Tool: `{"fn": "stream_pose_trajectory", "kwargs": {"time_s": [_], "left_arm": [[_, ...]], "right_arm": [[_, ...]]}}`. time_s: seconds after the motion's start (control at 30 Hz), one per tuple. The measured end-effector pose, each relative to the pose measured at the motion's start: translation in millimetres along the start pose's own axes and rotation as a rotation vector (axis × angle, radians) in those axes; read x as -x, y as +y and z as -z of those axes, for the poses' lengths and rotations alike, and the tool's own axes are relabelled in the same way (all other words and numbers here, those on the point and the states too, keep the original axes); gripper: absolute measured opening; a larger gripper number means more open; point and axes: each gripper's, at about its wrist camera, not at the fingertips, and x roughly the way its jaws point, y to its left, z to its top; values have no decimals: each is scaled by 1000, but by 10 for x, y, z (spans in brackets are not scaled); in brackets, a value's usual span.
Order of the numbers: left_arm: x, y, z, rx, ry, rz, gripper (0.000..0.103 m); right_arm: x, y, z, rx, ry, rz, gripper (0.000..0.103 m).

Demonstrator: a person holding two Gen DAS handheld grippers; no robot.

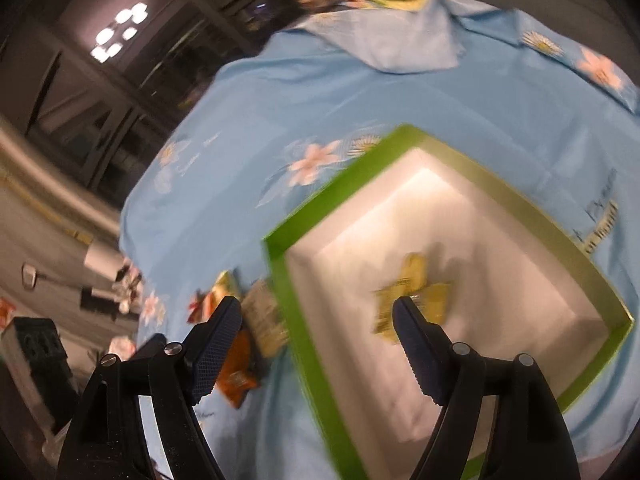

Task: Organize snacks
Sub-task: 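Open the left gripper to drop the yellow packet into the box, then grasp the white-and-blue nut packet with the left gripper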

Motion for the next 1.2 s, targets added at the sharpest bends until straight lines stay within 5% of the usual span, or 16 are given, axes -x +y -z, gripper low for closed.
{"fn": "stream_pose_trajectory", "kwargs": {"time_s": [0.13, 0.4, 0.6, 0.77, 0.97, 1.2], "left_arm": [[360, 585, 132, 107, -42, -149, 89], [693, 1485, 639, 407, -44, -255, 89], [514, 1693, 762, 501, -31, -184, 88], [282, 1828, 793, 581, -3, -114, 84], [91, 1927, 804, 628, 32, -104, 64], [59, 2015, 835, 658, 47, -54, 53]], "right_arm": [[-96, 333, 47, 89, 42, -55, 78], [-647, 1247, 257, 283, 218, -193, 78], [-1404, 1931, 487, 416, 461, -264, 78], [-2070, 2195, 641, 481, 643, -212, 78], [-2532, 2287, 739, 580, 732, -90, 77], [-2767, 2315, 898, 623, 805, -96, 63]]}}
